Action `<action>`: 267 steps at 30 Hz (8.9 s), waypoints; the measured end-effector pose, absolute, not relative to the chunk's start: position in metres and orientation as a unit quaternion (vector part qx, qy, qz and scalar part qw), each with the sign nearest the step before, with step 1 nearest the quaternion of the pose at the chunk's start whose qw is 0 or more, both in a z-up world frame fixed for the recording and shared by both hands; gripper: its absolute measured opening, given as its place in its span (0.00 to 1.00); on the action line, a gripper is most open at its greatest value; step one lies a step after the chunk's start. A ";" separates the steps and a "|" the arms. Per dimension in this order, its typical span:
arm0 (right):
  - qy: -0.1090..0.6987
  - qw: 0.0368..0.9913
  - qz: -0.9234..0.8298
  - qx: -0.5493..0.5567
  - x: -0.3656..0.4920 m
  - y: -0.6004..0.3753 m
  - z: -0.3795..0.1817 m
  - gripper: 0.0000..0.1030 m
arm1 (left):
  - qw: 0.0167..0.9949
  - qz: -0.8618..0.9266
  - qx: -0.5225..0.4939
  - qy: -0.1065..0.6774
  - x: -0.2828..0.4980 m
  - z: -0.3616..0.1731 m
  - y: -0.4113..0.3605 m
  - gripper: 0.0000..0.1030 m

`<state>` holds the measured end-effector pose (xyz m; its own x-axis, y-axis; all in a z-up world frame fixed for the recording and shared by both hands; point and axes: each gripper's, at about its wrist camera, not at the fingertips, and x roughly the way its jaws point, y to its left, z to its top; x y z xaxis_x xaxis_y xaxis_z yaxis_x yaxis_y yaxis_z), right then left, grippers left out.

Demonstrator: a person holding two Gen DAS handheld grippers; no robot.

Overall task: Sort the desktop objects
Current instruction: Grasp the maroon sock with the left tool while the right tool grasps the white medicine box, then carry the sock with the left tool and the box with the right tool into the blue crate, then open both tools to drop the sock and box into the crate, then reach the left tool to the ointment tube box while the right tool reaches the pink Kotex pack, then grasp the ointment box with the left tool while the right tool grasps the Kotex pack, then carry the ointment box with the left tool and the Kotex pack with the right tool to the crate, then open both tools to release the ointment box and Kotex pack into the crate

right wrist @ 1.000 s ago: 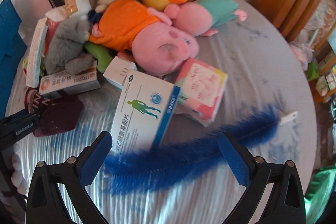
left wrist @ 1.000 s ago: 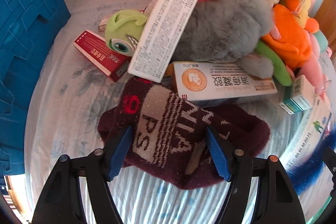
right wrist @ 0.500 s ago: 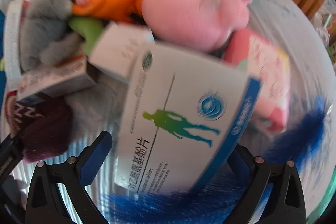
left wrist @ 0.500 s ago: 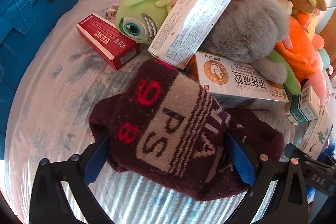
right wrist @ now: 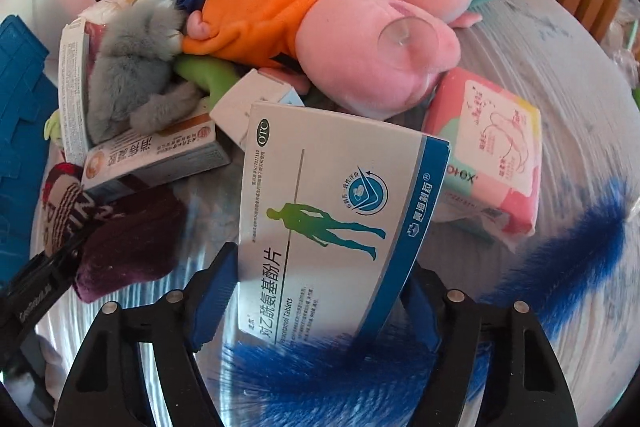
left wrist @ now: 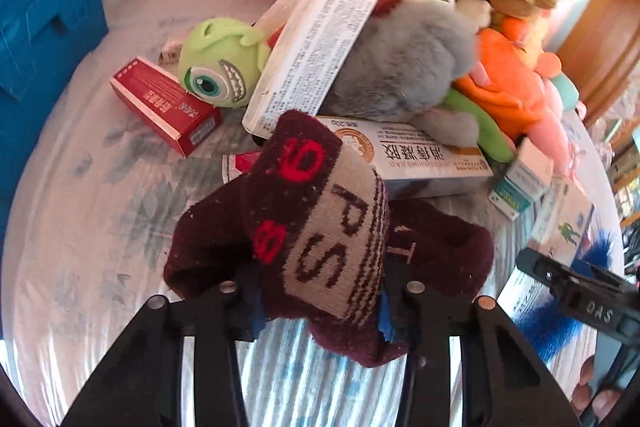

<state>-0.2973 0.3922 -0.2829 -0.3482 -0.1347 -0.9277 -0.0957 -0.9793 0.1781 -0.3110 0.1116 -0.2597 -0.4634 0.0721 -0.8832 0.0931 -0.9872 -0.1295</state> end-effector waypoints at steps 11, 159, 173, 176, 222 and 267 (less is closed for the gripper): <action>-0.087 -0.002 -0.825 0.558 -0.283 0.393 -0.288 0.75 | 0.012 -0.868 0.494 0.047 -0.304 -0.250 0.115 0.34; -0.113 -0.075 -0.839 0.526 -0.325 0.474 -0.283 1.00 | -0.132 -0.827 0.544 -0.058 -0.361 -0.291 0.181 0.62; -0.049 -0.092 -0.864 0.493 -0.320 0.452 -0.308 1.00 | -0.101 -0.851 0.514 -0.044 -0.340 -0.293 0.186 0.63; -0.061 -0.088 -0.849 0.518 -0.324 0.454 -0.302 0.99 | -0.100 -0.850 0.515 -0.044 -0.338 -0.293 0.187 0.64; 0.050 0.217 -0.954 0.201 -0.187 0.151 -0.038 0.66 | 0.106 -0.973 0.202 -0.024 -0.084 -0.015 -0.053 0.44; 0.145 0.264 -0.943 0.140 -0.172 -0.157 0.021 1.00 | 0.235 -0.951 0.194 0.044 -0.061 0.006 -0.318 0.73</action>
